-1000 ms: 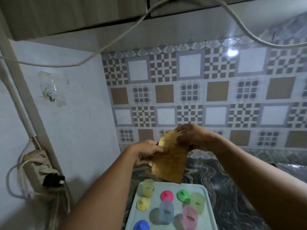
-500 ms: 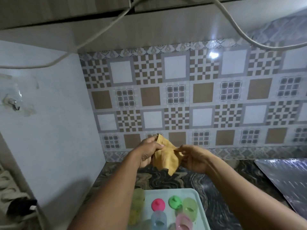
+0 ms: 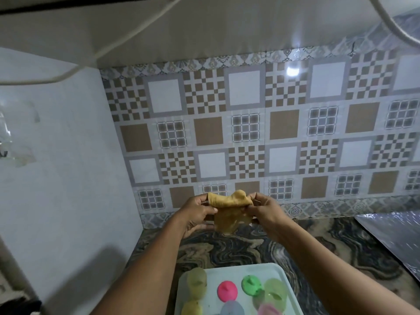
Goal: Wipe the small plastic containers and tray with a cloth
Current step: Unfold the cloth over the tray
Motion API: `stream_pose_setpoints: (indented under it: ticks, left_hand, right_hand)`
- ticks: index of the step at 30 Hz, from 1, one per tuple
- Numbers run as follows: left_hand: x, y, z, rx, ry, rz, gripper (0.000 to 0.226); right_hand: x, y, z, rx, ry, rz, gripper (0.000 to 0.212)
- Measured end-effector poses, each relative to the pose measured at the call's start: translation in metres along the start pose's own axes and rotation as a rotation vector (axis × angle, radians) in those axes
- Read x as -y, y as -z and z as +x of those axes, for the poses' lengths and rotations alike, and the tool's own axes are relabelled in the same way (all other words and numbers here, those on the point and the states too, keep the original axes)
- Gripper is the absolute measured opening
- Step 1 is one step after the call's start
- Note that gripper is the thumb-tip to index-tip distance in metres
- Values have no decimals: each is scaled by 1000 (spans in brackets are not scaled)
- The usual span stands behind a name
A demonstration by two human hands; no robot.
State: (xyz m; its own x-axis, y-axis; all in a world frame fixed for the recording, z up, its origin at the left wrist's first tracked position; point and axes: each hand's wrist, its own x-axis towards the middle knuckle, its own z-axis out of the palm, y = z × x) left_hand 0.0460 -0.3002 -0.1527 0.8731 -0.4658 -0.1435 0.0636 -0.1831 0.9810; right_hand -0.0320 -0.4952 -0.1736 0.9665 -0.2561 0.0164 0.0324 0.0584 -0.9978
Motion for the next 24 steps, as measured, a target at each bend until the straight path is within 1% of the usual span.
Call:
stream_pose_setpoints:
  ticks: [2, 4, 6, 7, 9, 11, 13, 14, 16, 17, 18, 20, 21, 22, 24]
  left_hand:
    - [3, 5, 3, -21, -18, 31, 30]
    - [6, 9, 6, -31, -23, 41, 27]
    - [9, 14, 10, -48, -27, 33, 23]
    - [10, 17, 13, -57, -29, 29, 21]
    - [10, 19, 15, -89, -34, 29, 23]
    - [9, 19, 18, -124, -38, 37, 28]
    - [7, 20, 20, -157, -58, 52, 35]
    - [6, 21, 21, -159, -82, 77, 39]
    - [3, 24, 22, -118, -139, 195, 45]
    - [2, 25, 22, -96, -172, 295, 45]
    - [1, 25, 21, -91, -212, 411, 43]
    - [0, 20, 19, -135, -295, 626, 34]
    - [0, 18, 18, -155, -322, 672, 28]
    - [0, 17, 18, -172, -341, 685, 23]
    - [0, 16, 18, -180, -350, 679, 14]
  right_hand:
    - [-5, -4, 2, -4, 42, -58, 18]
    - [-10, -7, 5, -22, 57, -70, 13]
    - [-13, -11, 7, -40, 43, -49, 5]
    - [-13, -13, 8, -52, 21, -28, 8]
    - [-12, -16, 10, -66, -34, 32, 23]
    - [-10, -17, 13, -65, -42, 52, 36]
    - [-7, -14, 16, -41, -24, 11, 51]
    - [-4, -14, 17, -13, -24, -26, 54]
    - [3, -13, 17, 40, -40, -157, 49]
    - [7, -14, 18, 42, -35, -276, 44]
    - [10, -15, 19, 34, -11, -419, 36]
    - [15, -18, 22, -1, 71, -677, 15]
    - [15, -19, 22, -23, 102, -739, 8]
    - [16, -19, 22, -44, 121, -752, 7]
    - [17, -18, 18, -70, 108, -616, 8]
